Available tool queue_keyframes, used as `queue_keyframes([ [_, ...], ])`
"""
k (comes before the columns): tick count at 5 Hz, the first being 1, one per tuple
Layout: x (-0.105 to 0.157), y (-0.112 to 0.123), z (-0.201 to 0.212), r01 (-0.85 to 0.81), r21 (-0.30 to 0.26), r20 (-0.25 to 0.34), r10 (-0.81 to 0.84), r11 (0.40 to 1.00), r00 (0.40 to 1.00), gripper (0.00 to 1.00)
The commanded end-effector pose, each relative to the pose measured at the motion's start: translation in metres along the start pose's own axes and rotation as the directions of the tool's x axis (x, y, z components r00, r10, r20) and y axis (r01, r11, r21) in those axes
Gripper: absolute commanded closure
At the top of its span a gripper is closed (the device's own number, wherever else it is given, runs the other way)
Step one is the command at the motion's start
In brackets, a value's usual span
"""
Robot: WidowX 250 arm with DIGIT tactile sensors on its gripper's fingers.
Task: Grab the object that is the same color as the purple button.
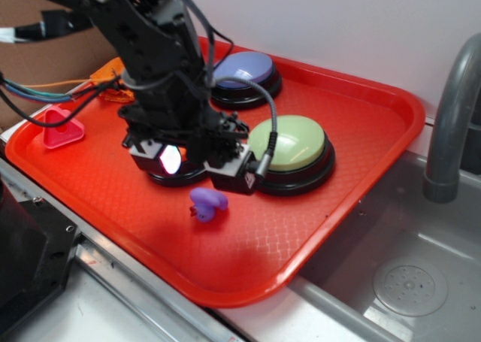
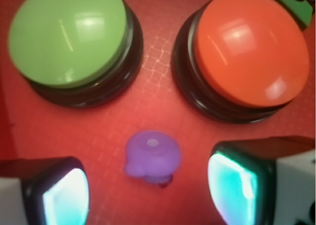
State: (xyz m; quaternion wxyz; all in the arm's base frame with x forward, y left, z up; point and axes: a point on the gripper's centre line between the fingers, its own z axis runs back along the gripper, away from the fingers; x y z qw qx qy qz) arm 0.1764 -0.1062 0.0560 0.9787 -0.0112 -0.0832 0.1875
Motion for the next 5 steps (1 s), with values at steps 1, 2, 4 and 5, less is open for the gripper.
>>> queue_keyframes([
  [1,0.002,0.003,-0.02,-0.038,-0.012,-0.025,0.038,0.999,0.999,0.0],
  [2,0.001,0.005,-0.024,-0.065,-0.016,-0.026,0.065,0.998,0.998,0.0],
  [4,-0.001,0.007,-0.026,-0.084,-0.018,-0.018,0.084,0.996,0.996,1.0],
  [5,0.008,-0.003,-0.014,-0.043,-0.044,-0.032,0.042,0.998,0.999,1.0],
])
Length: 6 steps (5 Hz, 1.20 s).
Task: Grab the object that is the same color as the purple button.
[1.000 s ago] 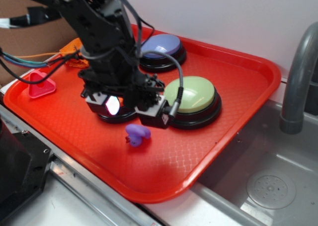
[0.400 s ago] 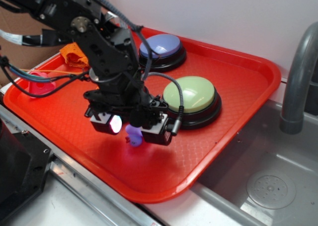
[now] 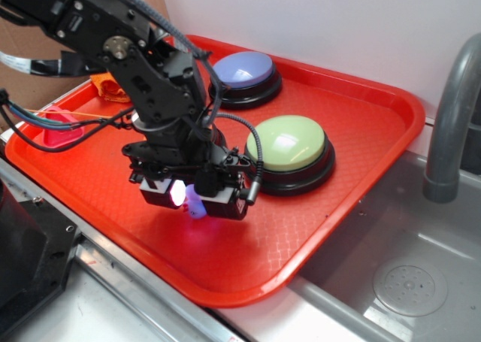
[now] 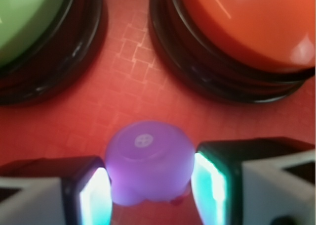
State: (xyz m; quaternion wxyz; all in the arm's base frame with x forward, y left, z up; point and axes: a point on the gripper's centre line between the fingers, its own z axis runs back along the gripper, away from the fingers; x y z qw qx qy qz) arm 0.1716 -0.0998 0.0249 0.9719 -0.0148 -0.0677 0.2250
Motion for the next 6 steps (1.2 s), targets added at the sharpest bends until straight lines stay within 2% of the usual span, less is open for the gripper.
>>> queue_keyframes([
  [1,0.023,-0.017,0.046,0.125,-0.073,-0.001,-0.125,0.99,0.992,1.0],
  [2,0.033,-0.004,0.08,0.182,-0.105,0.017,-0.182,0.978,0.983,1.0],
  [4,0.053,0.04,0.15,0.288,-0.107,0.037,-0.285,0.952,0.958,1.0],
  [5,0.062,0.066,0.164,0.313,-0.112,0.001,-0.315,0.943,0.949,1.0],
  [6,0.066,0.095,0.175,0.278,-0.105,0.003,-0.279,0.955,0.96,1.0],
])
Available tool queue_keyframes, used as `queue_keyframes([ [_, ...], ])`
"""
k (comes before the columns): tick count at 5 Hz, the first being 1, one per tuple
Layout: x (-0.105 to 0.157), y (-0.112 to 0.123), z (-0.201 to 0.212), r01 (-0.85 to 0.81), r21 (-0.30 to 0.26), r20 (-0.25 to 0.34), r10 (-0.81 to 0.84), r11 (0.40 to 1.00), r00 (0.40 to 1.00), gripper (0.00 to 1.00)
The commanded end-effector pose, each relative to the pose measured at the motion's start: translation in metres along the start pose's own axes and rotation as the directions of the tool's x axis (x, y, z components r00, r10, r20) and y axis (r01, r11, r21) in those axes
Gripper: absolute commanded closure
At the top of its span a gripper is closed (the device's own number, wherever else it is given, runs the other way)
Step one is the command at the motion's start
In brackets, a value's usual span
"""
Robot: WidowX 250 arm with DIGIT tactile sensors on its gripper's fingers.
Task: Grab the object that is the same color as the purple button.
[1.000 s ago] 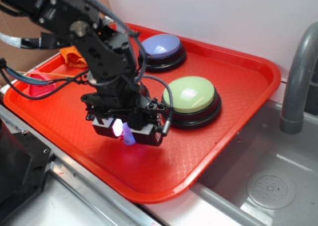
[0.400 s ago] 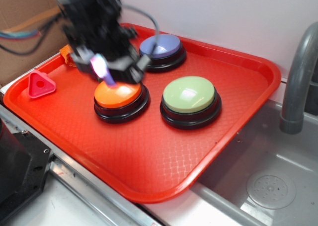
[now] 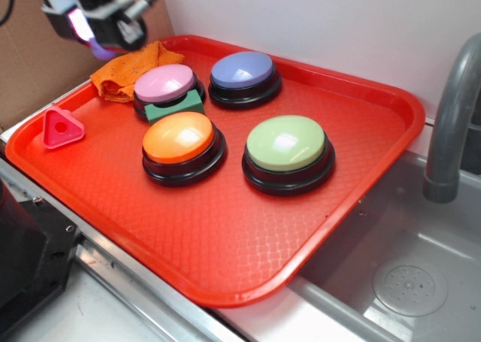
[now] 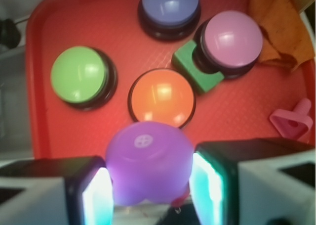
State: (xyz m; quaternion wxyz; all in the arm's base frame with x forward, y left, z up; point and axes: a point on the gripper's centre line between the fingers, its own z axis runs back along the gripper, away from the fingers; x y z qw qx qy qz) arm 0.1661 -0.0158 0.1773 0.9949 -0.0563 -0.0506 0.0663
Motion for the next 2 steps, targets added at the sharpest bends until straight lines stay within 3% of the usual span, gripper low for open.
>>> queue_keyframes([
  [1,0.0,0.045,0.031,-0.064,-0.007,0.056,0.065,0.998,0.996,1.0],
  [2,-0.012,0.053,0.037,-0.148,0.055,0.101,0.142,0.987,0.985,1.0],
])
